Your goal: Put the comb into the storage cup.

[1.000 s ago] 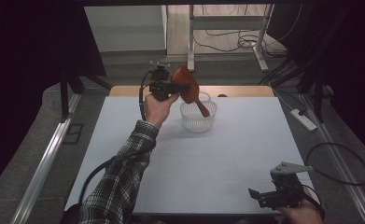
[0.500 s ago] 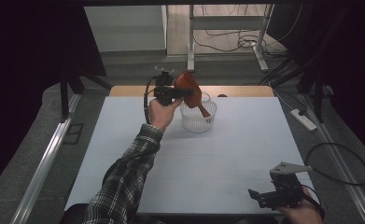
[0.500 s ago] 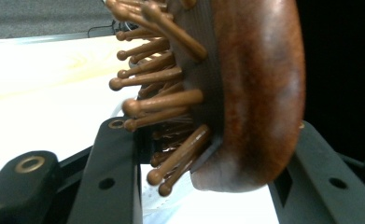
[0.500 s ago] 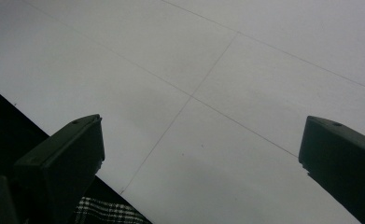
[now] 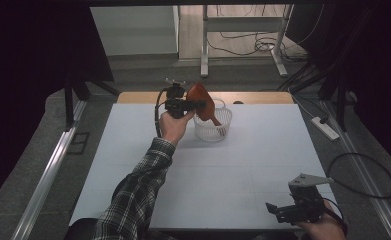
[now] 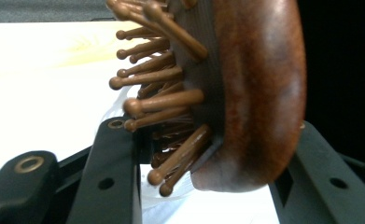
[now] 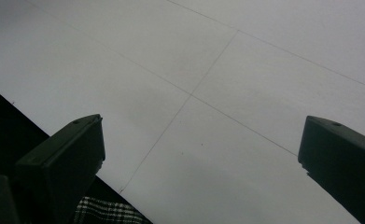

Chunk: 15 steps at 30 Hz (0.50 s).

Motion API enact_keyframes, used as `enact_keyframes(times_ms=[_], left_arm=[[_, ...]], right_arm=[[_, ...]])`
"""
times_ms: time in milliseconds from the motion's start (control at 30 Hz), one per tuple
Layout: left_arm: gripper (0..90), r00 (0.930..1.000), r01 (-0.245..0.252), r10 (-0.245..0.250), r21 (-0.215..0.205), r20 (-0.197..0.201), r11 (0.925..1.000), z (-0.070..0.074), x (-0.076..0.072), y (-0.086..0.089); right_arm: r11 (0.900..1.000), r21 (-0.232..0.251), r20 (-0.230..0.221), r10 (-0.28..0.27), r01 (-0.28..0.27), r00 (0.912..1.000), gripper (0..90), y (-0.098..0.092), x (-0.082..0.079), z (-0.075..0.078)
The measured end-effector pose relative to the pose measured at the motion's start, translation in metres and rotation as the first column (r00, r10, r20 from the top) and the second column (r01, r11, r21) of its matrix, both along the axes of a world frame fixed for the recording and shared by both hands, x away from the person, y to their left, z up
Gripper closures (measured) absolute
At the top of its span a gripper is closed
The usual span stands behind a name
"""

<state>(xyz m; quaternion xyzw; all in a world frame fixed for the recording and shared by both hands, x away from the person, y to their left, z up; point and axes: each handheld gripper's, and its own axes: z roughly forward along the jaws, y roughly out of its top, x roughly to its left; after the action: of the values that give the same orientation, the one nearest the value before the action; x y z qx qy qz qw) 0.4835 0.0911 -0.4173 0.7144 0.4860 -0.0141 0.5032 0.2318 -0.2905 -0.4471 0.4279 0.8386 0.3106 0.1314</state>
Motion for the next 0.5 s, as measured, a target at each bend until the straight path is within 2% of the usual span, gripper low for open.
enact_keyframes(times_ms=[300,500], left_arm=[[58.5,0.9999,-0.013,0.013,-0.022,-0.005,0.9997,-0.009,-0.001,0.002],[57.2,0.9997,-0.017,0.017,-0.015,-0.019,0.9997,-0.015,-0.001,0.004]], right_arm=[[1.000,0.000,-0.005,-0.001,0.001,1.0000,0.7,0.000,0.000,0.000],[1.000,-0.004,-0.006,0.002,-0.002,1.0000,0.8,0.001,0.000,0.000]])
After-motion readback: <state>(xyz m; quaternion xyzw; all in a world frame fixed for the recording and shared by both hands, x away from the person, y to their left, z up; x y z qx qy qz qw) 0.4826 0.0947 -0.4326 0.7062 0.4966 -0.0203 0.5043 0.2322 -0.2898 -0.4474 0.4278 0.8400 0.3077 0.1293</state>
